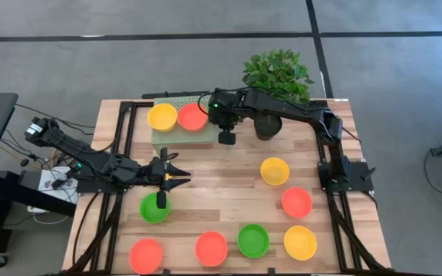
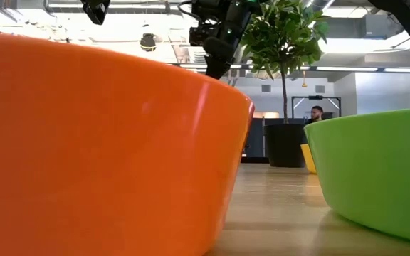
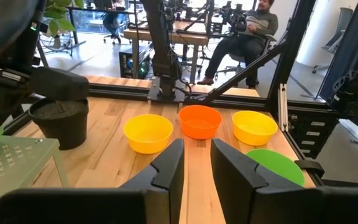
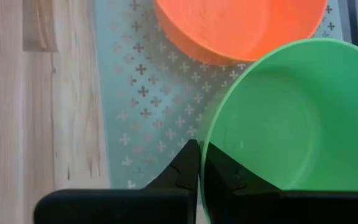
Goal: Pick & Place Mini bowls
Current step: Put the green bowl on the shelf
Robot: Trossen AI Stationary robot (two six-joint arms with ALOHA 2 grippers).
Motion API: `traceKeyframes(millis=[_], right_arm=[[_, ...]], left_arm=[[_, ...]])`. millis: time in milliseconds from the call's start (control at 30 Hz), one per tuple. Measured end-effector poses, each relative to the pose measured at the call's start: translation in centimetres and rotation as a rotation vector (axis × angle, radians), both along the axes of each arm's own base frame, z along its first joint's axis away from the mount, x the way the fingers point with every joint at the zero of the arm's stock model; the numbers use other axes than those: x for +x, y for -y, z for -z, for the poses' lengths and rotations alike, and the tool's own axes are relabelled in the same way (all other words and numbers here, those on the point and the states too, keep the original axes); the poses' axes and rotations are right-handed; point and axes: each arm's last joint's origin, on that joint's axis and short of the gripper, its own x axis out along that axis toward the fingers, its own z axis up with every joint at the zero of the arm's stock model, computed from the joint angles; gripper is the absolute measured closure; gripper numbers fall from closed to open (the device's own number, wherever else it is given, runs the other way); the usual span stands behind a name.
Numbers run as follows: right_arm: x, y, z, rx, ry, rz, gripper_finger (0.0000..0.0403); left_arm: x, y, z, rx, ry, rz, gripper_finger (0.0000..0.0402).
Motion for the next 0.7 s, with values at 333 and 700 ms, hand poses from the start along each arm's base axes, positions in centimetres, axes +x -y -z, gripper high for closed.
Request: traceKeyframes(millis=[333,700], right_arm=[[0.05,-0.14,-0.02,-0.001,0.002,-0.002,0.0361],[0.39,-1.00,-0.15,-0.004,0.016,-0.022,0.0327]], left_arm=[[0.00,0.00,0.00,0.000,0.000,0.000,0.0321],[0.00,0.00,0.00,0.000,0.000,0.000,0.0321]])
